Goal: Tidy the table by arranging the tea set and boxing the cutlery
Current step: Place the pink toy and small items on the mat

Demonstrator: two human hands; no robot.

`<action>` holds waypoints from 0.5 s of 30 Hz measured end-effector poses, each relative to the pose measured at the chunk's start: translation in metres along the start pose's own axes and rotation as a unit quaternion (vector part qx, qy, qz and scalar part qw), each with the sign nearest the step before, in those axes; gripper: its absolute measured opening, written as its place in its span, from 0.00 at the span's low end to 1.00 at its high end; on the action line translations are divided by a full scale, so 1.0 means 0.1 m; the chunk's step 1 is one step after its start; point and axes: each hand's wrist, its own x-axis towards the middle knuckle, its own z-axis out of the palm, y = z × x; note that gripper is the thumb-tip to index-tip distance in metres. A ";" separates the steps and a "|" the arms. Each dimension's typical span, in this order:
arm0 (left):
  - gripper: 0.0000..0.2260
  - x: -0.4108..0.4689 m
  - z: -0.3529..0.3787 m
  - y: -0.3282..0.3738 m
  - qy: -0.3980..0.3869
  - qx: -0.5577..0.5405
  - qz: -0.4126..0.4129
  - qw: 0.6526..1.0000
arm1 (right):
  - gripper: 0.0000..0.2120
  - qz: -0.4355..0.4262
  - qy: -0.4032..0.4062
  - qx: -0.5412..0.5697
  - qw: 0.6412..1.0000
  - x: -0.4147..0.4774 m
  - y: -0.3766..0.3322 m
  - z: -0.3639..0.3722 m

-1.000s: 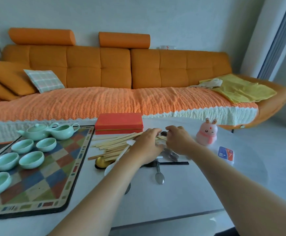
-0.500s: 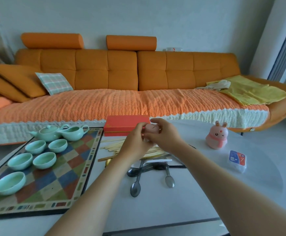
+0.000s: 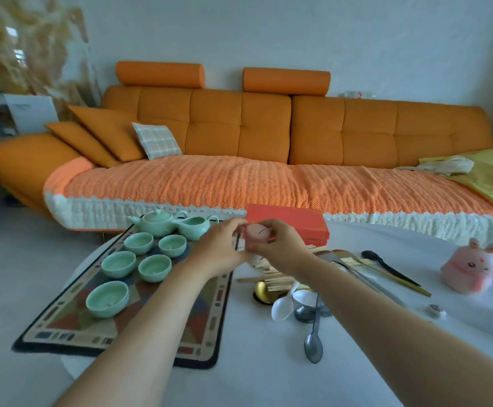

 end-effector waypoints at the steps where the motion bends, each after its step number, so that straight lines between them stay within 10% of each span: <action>1: 0.26 0.02 -0.07 -0.11 0.011 0.015 -0.014 1.000 | 0.22 0.002 -0.006 -0.008 1.000 0.06 -0.03 0.09; 15: 0.26 0.49 -0.45 -0.92 0.039 0.198 -0.057 0.978 | 0.23 0.003 -0.038 -0.146 0.989 0.92 -0.13 0.74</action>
